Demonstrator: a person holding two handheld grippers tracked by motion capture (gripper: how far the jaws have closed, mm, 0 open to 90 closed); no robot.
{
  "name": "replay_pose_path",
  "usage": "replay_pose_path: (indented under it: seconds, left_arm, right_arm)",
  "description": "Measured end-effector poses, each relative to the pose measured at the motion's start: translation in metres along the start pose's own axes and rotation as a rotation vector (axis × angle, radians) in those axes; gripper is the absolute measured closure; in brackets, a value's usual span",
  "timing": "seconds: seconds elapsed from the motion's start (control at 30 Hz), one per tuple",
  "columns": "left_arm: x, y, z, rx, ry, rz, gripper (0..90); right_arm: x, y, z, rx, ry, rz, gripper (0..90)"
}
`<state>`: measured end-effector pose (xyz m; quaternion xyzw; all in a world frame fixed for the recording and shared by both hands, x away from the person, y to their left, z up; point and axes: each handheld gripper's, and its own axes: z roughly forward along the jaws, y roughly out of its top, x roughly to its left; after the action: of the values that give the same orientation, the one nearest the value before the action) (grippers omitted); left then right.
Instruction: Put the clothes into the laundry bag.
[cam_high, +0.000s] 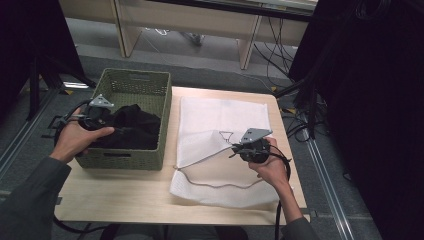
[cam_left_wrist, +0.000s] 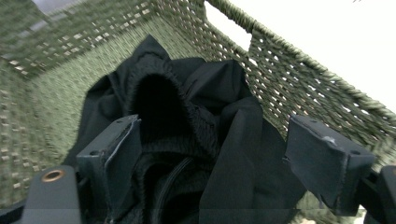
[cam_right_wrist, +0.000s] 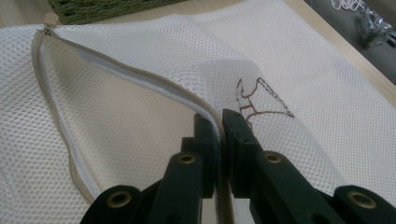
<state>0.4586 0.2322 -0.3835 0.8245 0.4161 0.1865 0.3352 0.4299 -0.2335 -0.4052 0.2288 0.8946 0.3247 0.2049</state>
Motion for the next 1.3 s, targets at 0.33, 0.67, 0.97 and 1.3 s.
replay_pose_path:
  seconds: [0.33,0.67,0.97,1.3]
  left_arm:
    - [0.007,0.008,0.040,0.147,0.004,0.022,19.3]
    - [0.010,0.014,0.064,0.229,-0.012,0.040,18.5]
    - [0.019,0.009,0.086,0.263,-0.064,0.059,61.7]
    - [0.024,0.011,0.098,0.226,0.023,-0.023,67.8]
  right_arm:
    - [0.002,0.000,0.001,0.008,-0.001,-0.011,84.6]
    - [0.001,0.000,0.001,0.008,0.003,-0.014,84.3]
    - [0.002,0.000,0.002,0.009,-0.001,-0.020,84.1]
    - [0.001,-0.001,0.001,0.009,-0.003,-0.019,84.1]
